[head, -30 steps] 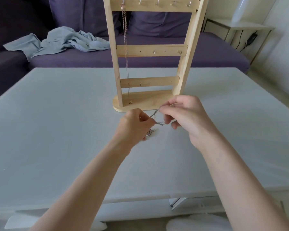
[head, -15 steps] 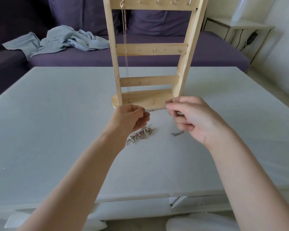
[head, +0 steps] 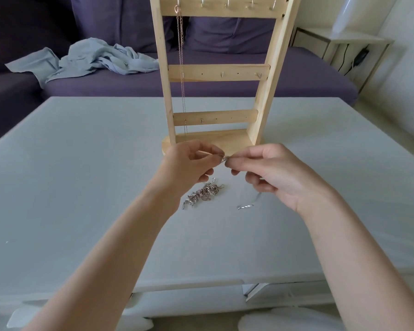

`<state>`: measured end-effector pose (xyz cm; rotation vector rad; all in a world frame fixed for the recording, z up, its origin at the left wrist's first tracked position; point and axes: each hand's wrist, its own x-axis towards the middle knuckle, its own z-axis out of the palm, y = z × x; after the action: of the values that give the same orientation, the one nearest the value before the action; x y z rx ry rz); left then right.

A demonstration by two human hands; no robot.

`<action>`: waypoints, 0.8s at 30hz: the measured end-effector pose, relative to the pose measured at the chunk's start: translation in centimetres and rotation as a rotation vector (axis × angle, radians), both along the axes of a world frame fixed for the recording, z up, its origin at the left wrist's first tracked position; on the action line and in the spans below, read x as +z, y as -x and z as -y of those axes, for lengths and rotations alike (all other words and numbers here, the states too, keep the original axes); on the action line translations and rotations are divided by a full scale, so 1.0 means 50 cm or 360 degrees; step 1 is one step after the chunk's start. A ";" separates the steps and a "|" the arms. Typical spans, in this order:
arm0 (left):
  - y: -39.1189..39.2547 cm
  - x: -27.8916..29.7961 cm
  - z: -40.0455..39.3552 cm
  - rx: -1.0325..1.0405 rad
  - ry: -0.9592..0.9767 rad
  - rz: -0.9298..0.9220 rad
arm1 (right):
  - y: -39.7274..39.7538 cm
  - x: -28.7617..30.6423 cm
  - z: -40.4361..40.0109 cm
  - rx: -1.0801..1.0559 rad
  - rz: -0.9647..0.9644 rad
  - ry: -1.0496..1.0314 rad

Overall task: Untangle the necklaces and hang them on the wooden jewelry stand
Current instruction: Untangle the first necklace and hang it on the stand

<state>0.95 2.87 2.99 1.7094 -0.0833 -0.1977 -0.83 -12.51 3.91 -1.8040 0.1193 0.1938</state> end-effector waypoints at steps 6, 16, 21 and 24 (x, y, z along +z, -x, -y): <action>-0.004 -0.003 -0.004 -0.0019 -0.0214 0.0041 | 0.001 0.005 0.005 -0.0048 0.0037 -0.0039; -0.008 0.002 -0.011 0.0004 -0.0024 -0.0168 | -0.004 0.001 0.016 -0.0045 -0.0039 0.0018; -0.012 0.001 -0.009 0.0072 -0.0103 -0.0125 | -0.002 0.001 0.016 0.0043 -0.0056 0.0113; -0.012 -0.001 -0.008 0.0075 -0.0102 -0.0108 | -0.001 0.002 0.012 0.0063 -0.0053 0.0112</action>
<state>1.53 3.29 2.96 1.7652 0.0138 -0.2255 -0.77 -13.11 4.01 -1.8744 0.1152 0.2503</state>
